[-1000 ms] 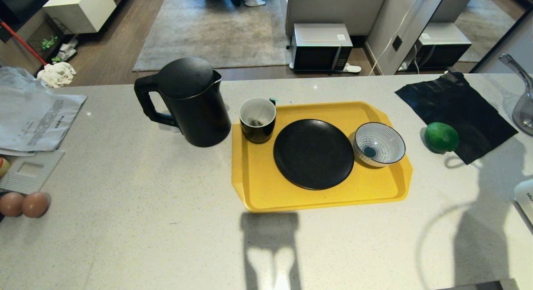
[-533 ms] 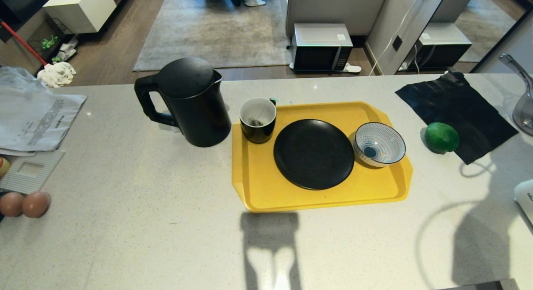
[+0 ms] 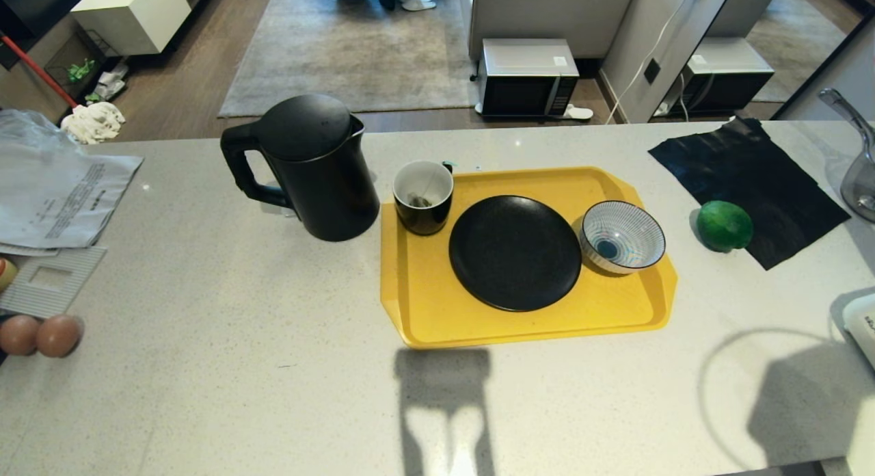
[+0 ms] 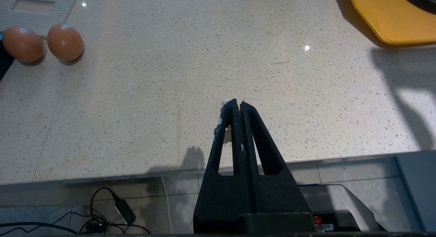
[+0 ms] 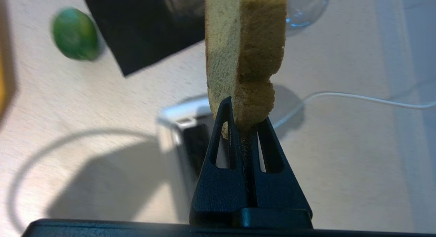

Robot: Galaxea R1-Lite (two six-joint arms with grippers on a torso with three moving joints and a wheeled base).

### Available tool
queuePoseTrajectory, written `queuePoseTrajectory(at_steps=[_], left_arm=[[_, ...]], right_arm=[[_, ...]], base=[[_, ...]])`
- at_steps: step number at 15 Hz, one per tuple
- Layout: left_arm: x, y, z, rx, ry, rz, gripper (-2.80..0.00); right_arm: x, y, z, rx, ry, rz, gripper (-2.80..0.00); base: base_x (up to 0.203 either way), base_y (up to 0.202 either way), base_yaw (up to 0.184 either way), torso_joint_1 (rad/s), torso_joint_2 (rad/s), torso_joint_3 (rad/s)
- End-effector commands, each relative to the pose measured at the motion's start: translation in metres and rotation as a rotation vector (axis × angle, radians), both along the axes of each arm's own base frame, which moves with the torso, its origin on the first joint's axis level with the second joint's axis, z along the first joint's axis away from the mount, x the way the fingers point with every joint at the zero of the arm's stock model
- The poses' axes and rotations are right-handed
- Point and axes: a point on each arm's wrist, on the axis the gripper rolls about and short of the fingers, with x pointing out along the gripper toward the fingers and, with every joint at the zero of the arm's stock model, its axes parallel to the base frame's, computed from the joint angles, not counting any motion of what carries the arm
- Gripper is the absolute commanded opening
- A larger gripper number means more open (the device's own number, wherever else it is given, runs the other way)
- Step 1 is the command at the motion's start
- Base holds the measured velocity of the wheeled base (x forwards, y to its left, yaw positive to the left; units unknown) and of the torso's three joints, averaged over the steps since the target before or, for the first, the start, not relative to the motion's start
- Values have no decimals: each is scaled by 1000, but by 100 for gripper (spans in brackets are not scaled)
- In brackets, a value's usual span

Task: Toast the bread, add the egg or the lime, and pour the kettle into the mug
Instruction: Put the bread slices in the toaster

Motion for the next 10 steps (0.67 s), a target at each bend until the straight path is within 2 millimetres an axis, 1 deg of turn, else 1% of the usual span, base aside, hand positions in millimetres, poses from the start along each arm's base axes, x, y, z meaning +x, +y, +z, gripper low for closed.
queuePoseTrajectory(at_steps=[1,3,6,8,10], left_arm=[[1,0,-5,0,14,0,-280],[1,0,-5,0,14,0,-280],[1,0,-5,0,14,0,-280],[1,0,-5,0,14,0,-280],[1,0,-5,0,14,0,-280]], right_arm=[[-11,-26,-12,-24,15,-38,-280],[-13,-38,-15,-76,11,-49,-280],[-17,-51,-19,-125,13,-70,-280],[-25,-55,-25,-136,31,-87,-280],[-37,-62,-35,-152,53,-106,-280]], base=[[0,0,0,0,0,0],[0,0,0,0,0,0],[0,0,0,0,0,0],[0,0,0,0,0,0],[0,0,0,0,0,0]])
